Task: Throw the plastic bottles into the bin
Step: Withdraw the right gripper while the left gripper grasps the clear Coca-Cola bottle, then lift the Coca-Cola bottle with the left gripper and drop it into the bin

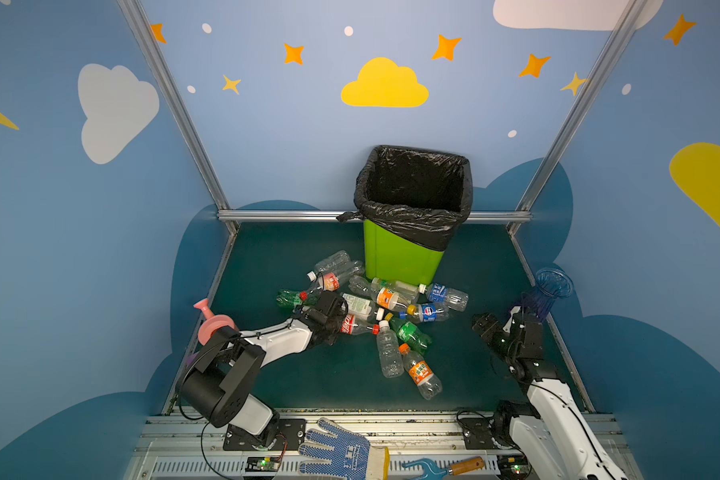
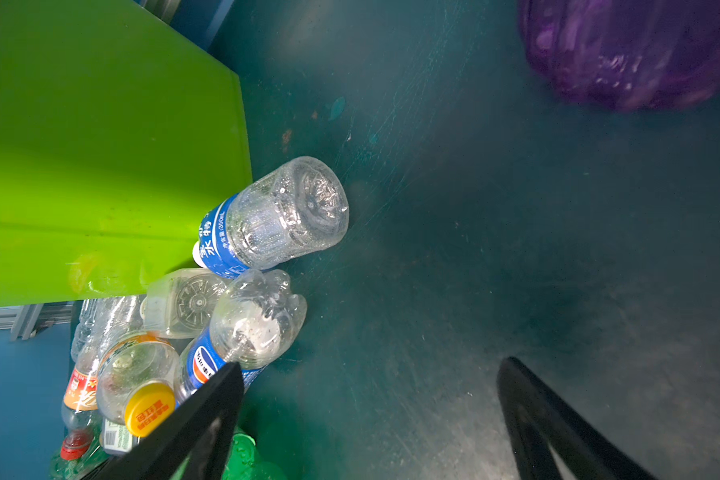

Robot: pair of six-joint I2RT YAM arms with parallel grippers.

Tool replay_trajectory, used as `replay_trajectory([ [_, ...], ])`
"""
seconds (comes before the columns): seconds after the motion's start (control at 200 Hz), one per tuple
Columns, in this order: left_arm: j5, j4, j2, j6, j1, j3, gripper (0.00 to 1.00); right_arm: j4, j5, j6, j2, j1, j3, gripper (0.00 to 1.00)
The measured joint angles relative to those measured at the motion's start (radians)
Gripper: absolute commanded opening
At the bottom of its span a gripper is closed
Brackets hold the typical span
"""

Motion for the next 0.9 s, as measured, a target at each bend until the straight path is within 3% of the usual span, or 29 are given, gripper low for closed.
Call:
replay_trajectory([
  [0.28,-0.009,-0.057,-0.095,0.006,-0.001,-0.030,0.53,0.003,-0.016,0.000,-0.007,-0.011,-0.008,0.94],
  [0.551,-0.107,-0.183,-0.345,0.081,-0.001,-0.008,0.54,0.003,-0.017,-0.008,-0.010,-0.027,-0.006,0.94],
  [0.756,-0.281,-0.223,-0.592,0.233,0.010,0.072,0.54,-0.002,-0.022,-0.026,0.005,-0.047,0.037,0.94],
  [0.901,-0.353,-0.192,-0.663,0.415,0.087,0.221,0.55,0.000,-0.036,-0.031,0.014,-0.060,0.057,0.94],
])
